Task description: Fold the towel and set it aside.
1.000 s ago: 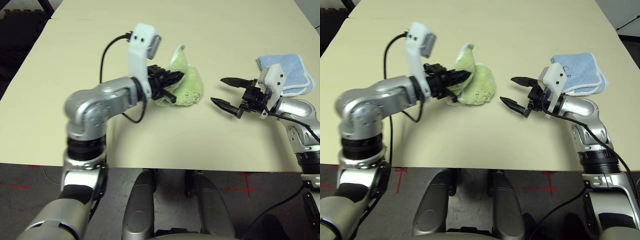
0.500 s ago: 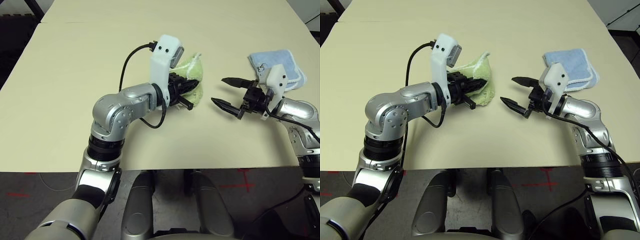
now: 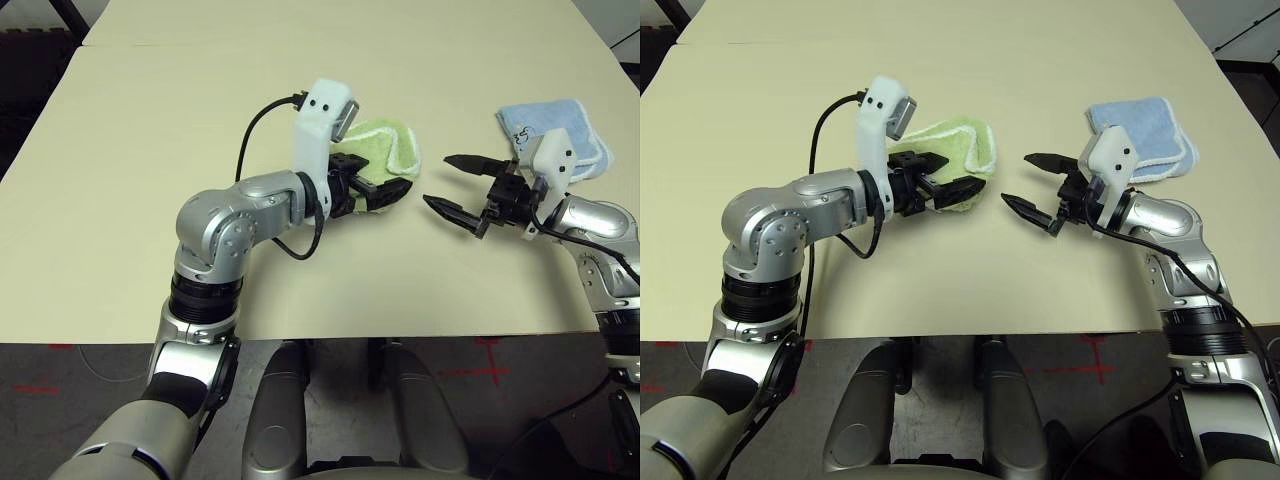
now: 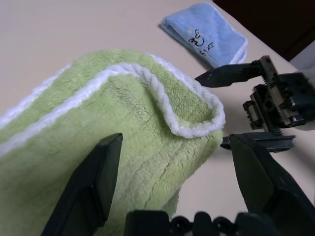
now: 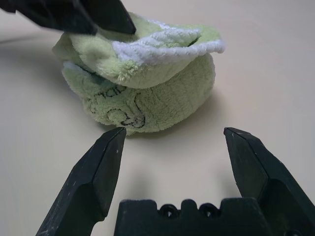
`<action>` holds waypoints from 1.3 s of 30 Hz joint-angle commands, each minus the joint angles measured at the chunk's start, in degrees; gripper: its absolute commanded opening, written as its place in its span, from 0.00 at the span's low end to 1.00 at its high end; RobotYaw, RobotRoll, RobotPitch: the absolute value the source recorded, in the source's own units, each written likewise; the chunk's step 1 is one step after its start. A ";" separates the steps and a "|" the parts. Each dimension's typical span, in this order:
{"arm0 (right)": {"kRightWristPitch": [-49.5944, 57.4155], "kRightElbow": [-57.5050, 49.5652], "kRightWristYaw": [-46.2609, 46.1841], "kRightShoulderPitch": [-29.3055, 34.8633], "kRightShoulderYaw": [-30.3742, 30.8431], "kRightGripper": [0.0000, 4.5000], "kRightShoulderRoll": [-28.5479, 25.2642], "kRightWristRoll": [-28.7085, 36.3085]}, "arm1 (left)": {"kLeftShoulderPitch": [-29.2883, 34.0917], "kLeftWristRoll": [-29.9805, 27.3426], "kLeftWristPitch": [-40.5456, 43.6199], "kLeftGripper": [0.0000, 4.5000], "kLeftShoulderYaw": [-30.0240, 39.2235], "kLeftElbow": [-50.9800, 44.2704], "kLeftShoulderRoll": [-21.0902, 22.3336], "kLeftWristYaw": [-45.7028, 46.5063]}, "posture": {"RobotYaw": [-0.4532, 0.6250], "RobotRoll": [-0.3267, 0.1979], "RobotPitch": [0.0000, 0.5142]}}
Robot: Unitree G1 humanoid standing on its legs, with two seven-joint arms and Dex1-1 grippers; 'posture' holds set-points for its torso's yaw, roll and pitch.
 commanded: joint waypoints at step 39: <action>6.80 -0.27 -13.85 -14.09 0.60 0.00 17.74 1.32 | 4.88 1.38 -12.12 0.70 5.78 -1.36 11.20 -3.41 | 0.47 0.62 0.51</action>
